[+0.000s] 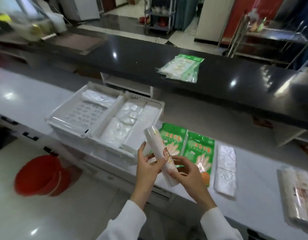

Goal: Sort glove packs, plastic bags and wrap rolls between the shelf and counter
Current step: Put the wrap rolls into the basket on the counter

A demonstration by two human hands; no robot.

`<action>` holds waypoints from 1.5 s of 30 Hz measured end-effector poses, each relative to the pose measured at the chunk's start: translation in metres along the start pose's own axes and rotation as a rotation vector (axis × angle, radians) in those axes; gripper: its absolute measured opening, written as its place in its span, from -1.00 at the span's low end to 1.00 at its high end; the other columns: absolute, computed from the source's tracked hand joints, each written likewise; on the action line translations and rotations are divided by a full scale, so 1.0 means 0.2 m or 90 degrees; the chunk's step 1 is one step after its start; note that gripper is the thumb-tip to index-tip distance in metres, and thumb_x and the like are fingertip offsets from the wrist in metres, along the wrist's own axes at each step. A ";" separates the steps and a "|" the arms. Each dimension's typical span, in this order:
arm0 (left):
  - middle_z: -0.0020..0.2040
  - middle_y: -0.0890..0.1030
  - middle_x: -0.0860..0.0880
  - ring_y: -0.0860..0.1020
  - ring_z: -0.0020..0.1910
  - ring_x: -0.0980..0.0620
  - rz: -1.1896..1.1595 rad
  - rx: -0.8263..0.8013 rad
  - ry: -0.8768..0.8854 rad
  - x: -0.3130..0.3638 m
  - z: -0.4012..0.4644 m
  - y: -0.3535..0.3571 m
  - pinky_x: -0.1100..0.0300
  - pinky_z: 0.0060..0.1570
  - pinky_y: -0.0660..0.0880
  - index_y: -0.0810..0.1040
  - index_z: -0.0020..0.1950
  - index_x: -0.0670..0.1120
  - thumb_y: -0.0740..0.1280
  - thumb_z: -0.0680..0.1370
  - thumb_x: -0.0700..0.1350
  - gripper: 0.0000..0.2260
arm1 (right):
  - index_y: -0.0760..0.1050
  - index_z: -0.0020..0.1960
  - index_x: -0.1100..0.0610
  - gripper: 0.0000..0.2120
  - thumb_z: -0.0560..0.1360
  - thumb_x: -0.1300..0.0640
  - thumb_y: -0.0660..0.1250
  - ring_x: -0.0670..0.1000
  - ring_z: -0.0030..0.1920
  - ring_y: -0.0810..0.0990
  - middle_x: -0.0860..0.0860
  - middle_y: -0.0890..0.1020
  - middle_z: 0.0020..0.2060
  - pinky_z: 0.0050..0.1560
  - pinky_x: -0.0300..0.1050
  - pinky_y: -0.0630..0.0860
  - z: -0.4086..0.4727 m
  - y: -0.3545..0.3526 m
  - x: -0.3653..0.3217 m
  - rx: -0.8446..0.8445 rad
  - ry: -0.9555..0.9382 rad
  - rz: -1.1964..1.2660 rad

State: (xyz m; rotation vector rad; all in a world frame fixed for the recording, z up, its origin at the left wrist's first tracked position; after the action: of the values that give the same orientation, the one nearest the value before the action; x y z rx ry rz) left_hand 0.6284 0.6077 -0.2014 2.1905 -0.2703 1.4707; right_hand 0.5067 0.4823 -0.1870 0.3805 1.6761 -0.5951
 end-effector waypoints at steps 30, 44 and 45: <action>0.33 0.53 0.00 0.70 0.12 0.05 0.005 0.242 0.115 0.98 1.01 -1.28 0.03 -0.05 0.70 0.46 0.31 0.09 0.55 0.51 -0.17 -0.54 | 0.66 0.19 -0.15 -0.59 0.37 -0.11 0.59 -0.10 0.08 0.69 -0.20 0.73 0.07 0.01 -0.13 0.67 1.18 1.17 -0.41 -0.217 -0.077 -0.045; 0.10 0.54 0.16 0.58 0.05 0.13 0.448 0.207 0.088 1.19 1.42 -1.87 0.34 -0.08 0.52 0.48 0.19 0.14 0.35 0.63 0.13 -0.81 | 0.66 0.21 -0.18 -0.60 0.40 -0.02 0.64 -0.21 0.10 0.69 -0.25 0.71 0.10 0.11 -0.22 0.67 1.43 1.73 -0.34 -0.159 -0.032 -0.148; 0.07 0.54 0.17 0.59 0.02 0.13 0.459 0.196 0.079 1.19 1.44 -1.90 0.43 -0.17 0.50 0.48 0.17 0.12 0.35 0.63 0.12 -0.83 | 0.66 0.23 -0.15 -0.58 0.40 -0.03 0.63 -0.23 0.11 0.68 -0.27 0.70 0.11 0.13 -0.22 0.67 1.43 1.76 -0.33 -0.160 -0.028 -0.171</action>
State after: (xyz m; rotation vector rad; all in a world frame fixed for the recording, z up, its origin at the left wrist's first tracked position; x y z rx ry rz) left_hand 1.1182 0.8168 -0.1798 2.3456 -0.9178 2.1329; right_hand 0.9469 0.6072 -0.2155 -0.0407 1.7471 -0.5745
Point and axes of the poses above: each hand's wrist, its own z-axis towards the middle knuckle, its own y-axis out of the palm, x = y × z, the point moved 9 cm from there along z, towards the middle knuckle
